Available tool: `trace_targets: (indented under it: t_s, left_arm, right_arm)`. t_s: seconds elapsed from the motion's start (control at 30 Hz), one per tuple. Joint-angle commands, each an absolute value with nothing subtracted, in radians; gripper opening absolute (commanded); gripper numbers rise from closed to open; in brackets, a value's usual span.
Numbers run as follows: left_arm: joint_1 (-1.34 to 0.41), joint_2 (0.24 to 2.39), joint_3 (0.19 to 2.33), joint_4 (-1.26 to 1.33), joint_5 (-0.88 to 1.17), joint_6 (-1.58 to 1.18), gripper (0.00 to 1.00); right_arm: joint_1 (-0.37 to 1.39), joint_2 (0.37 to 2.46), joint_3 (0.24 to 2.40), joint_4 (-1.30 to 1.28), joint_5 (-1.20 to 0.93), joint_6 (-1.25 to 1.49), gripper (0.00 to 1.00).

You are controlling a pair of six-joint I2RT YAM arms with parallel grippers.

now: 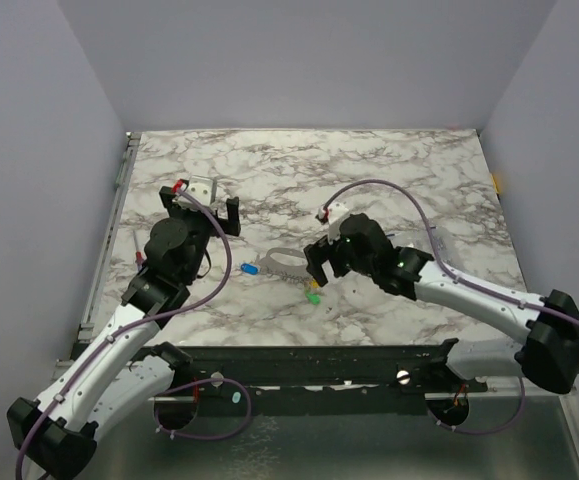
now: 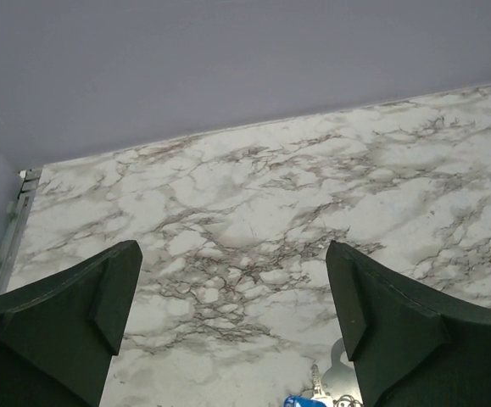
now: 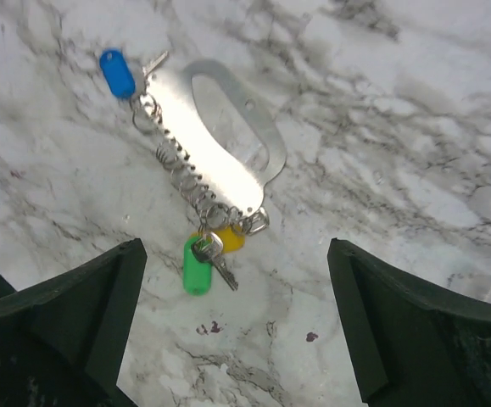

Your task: Put the keys on the keyring

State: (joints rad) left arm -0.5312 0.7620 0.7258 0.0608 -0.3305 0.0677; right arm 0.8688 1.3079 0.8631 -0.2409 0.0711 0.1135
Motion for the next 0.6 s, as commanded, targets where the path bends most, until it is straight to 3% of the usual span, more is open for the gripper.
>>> trace_targets:
  t_s: [0.0,0.13,0.23,0.57]
  left_arm:
    - [-0.526,0.793,0.737,0.069,-0.400,0.060,0.99]
    - [-0.526,0.795,0.731,0.069,-0.453,0.064,0.99]
    - [-0.526,0.796,0.729,0.069,-0.506,0.068,0.99]
    - [-0.526,0.666,0.662,0.160,-0.698,0.100,0.99]
  right_arm:
    - [0.863,1.202,0.868,-0.090,0.308,0.170,1.00]
    - [0.864,1.185,0.988,-0.119,0.444,0.209,1.00]
    - [0.864,1.144,1.052,-0.154,0.412,0.225,1.00]
    - [0.863,0.904,0.932,0.052,0.365,0.148,1.00]
